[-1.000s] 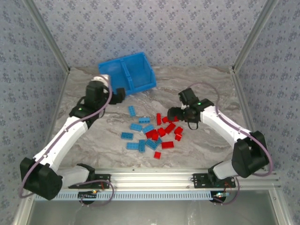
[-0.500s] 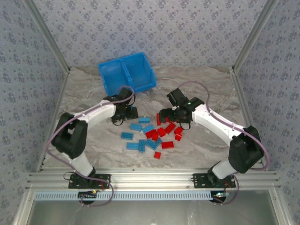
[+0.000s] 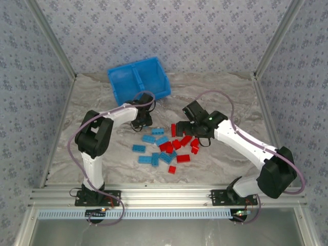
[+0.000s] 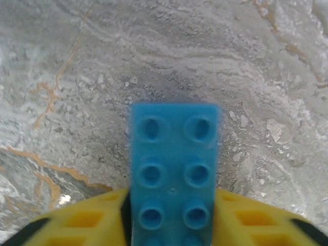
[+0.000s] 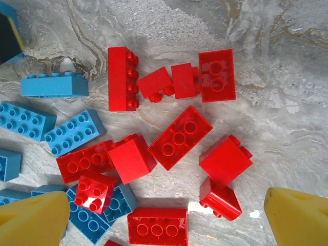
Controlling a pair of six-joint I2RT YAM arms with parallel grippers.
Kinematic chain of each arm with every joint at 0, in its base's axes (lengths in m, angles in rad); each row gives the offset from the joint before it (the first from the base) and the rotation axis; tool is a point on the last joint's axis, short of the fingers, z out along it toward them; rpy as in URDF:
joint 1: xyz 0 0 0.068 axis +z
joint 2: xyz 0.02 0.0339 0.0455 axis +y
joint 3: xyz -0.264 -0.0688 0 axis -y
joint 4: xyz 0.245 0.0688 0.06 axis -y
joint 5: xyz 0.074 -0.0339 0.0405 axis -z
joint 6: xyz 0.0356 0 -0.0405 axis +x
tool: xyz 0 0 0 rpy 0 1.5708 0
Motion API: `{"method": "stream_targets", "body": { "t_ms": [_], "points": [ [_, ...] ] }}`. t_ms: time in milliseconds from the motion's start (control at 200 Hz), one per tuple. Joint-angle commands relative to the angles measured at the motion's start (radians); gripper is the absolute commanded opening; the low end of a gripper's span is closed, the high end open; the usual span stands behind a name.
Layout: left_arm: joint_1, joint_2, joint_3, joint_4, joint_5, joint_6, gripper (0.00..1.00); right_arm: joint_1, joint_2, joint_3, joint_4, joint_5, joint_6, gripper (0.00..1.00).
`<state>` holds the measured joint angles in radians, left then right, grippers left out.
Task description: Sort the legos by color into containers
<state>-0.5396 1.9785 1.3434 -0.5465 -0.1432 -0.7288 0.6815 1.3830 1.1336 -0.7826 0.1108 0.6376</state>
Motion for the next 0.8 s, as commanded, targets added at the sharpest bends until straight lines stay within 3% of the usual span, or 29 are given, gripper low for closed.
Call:
{"method": "stream_targets", "body": {
  "t_ms": [0, 170, 335, 635, 794],
  "points": [
    [-0.013, -0.041, -0.018, 0.006, -0.014, -0.004, 0.31, 0.006, -0.031, -0.004, -0.04, 0.047, 0.033, 1.0],
    [-0.025, -0.184, -0.002, -0.061, -0.059, 0.029, 0.27, 0.011, -0.042, 0.002, -0.037, 0.057, 0.045, 1.0],
    [-0.01, -0.258, 0.154, -0.205, -0.245, 0.121, 0.27, 0.022, -0.052, 0.007, -0.037, 0.072, 0.053, 1.0],
    [0.147, -0.007, 0.516, -0.259, -0.313, 0.23, 0.27, 0.056, -0.086, -0.005, -0.055, 0.099, 0.073, 1.0],
    [0.204, 0.14, 0.684, -0.257, -0.257, 0.265, 0.3, 0.063, -0.138, -0.042, -0.06, 0.121, 0.094, 1.0]
  ]
}}
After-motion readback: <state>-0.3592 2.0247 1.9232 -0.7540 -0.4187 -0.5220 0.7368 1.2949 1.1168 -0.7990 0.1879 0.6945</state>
